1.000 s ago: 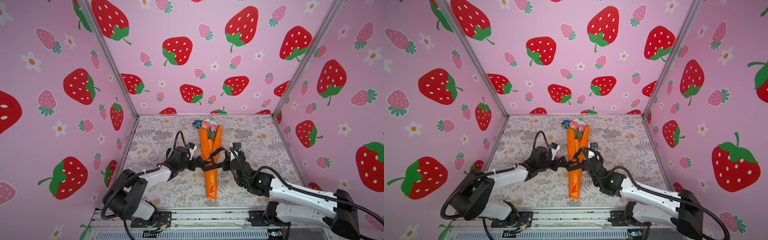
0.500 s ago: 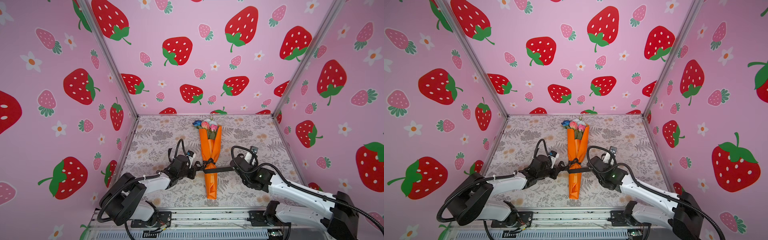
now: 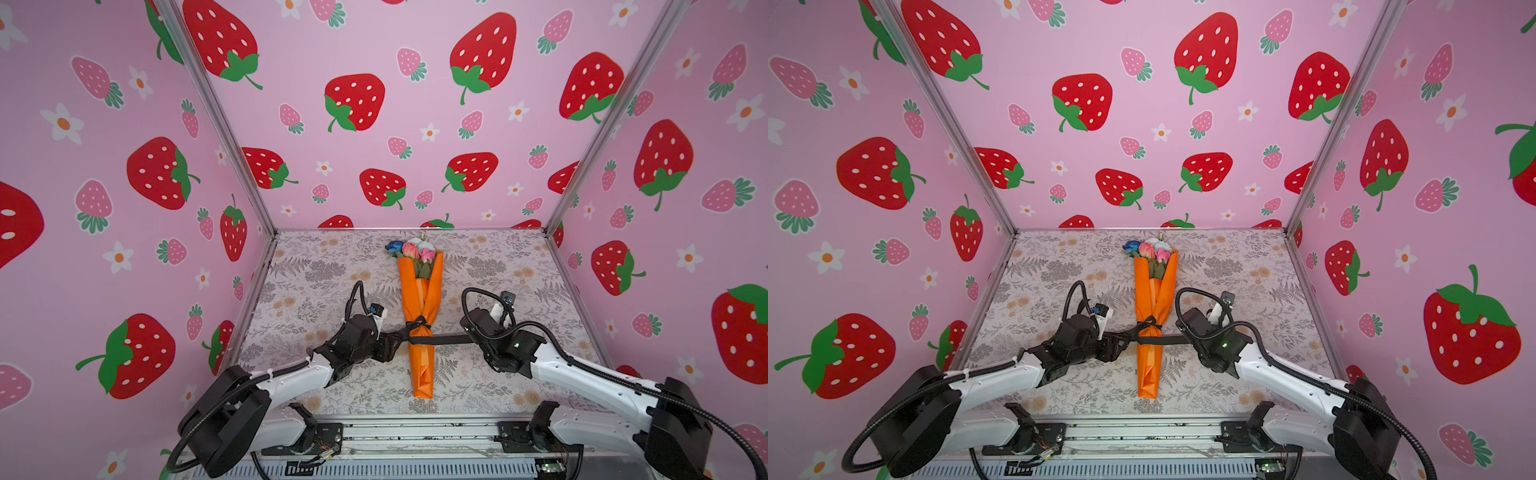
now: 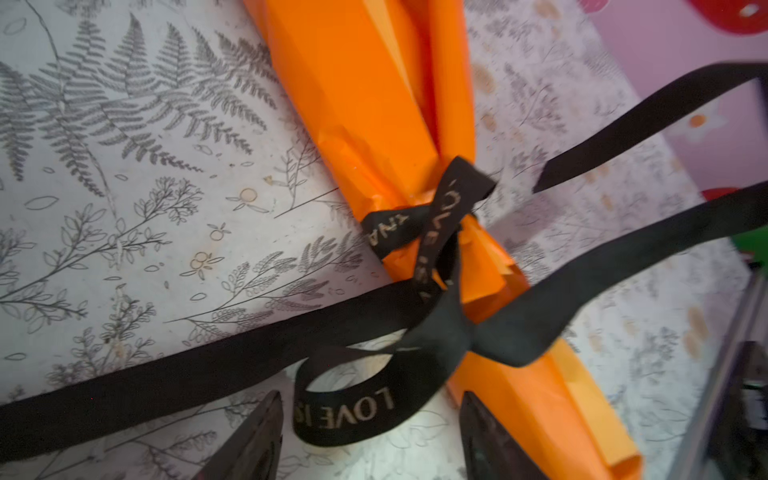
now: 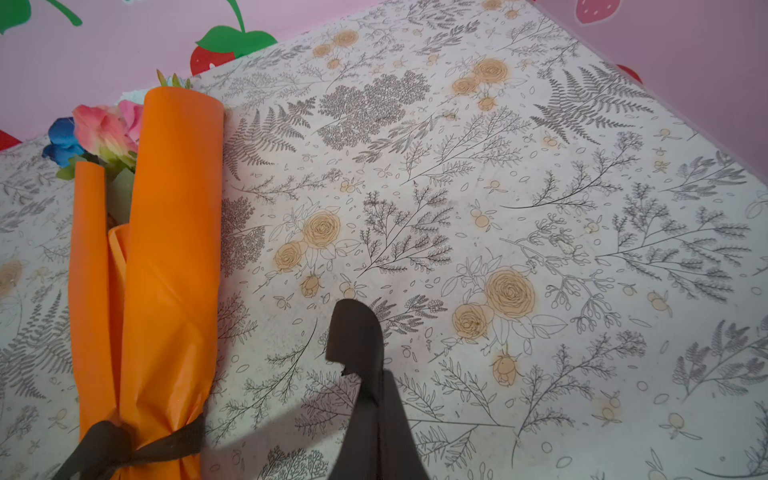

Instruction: Tie the bouquet of fake flowers

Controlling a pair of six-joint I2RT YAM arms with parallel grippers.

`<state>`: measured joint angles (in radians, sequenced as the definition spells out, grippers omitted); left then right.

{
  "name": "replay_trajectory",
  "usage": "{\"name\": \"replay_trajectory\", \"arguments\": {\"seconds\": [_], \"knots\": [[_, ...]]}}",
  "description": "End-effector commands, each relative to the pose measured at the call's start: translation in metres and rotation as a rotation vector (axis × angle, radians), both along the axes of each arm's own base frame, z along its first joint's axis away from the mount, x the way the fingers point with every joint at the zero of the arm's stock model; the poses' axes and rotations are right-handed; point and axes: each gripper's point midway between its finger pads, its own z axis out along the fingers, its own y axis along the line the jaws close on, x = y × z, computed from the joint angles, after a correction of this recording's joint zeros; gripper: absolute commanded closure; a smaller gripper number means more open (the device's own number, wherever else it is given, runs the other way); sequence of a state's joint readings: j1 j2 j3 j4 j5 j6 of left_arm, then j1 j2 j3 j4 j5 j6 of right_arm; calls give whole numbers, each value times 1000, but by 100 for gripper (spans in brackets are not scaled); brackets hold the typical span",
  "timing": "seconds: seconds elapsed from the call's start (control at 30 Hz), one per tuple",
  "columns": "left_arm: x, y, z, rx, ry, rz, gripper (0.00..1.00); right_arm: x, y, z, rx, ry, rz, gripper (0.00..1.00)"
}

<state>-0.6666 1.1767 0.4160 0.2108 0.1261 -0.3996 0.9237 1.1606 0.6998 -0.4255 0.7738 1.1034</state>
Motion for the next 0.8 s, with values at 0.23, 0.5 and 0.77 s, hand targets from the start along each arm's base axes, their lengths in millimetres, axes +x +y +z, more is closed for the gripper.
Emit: {"name": "replay_trajectory", "arguments": {"seconds": [0.23, 0.5, 0.77], "knots": [[18, 7, 69, 85, -182, 9, 14, 12, 3, 2, 35, 26, -9, 100], [65, -47, 33, 276, -140, -214, 25, 15, 2, -19, 66, 98, 23, 100], [69, -68, 5, 264, -54, -292, 36, 13, 0, -37, 60, 150, 28, 100]]}}
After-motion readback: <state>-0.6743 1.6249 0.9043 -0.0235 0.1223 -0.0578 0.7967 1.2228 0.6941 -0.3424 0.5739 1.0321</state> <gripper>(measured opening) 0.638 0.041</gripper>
